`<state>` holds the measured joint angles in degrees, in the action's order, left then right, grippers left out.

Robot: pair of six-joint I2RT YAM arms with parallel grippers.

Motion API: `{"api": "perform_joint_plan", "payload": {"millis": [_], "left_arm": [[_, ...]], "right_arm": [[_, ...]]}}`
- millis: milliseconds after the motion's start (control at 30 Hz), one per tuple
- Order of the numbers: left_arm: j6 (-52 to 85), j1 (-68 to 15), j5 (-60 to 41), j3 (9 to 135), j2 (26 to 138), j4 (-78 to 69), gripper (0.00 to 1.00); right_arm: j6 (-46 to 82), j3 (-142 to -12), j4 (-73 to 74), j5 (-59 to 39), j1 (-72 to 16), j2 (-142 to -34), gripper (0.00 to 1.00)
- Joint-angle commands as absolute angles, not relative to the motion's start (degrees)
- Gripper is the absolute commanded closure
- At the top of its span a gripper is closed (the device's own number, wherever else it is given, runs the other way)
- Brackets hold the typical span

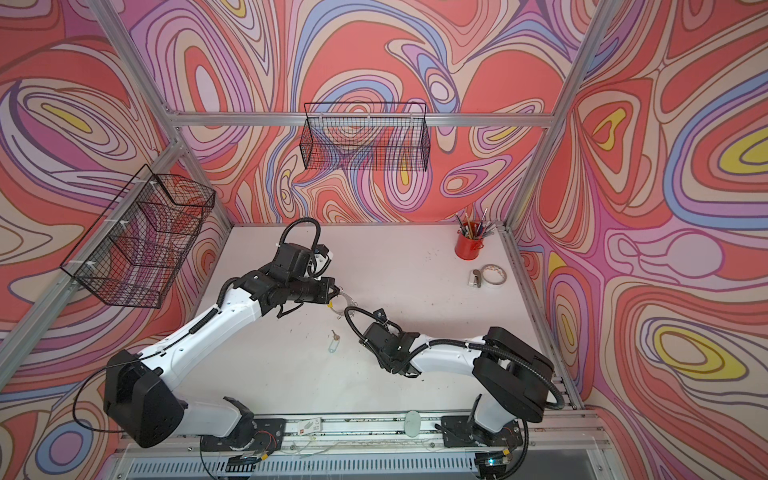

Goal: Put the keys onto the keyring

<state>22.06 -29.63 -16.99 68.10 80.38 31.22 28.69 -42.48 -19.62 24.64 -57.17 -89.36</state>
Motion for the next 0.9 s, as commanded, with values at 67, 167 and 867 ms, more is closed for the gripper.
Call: {"api": "perform_joint_plan", "payload": {"millis": [67,167,867], "left_arm": [[21.1,-29.3,-17.8,67.3,79.6,30.2,1.0],[21.1,-29.3,-17.9,67.3,79.7,30.2,1.0],[19.4,-28.5,-18.4,67.4,79.2,30.4,1.0]], "right_arm": [[30.7,-41.7,-19.7,24.6,-57.6,-88.7,0.9],[30.7,-41.9,-20.3,25.4,-57.6,-88.5,0.9],[28.4,-39.0,-14.0,21.3,-56.3,-84.7,1.0]]}}
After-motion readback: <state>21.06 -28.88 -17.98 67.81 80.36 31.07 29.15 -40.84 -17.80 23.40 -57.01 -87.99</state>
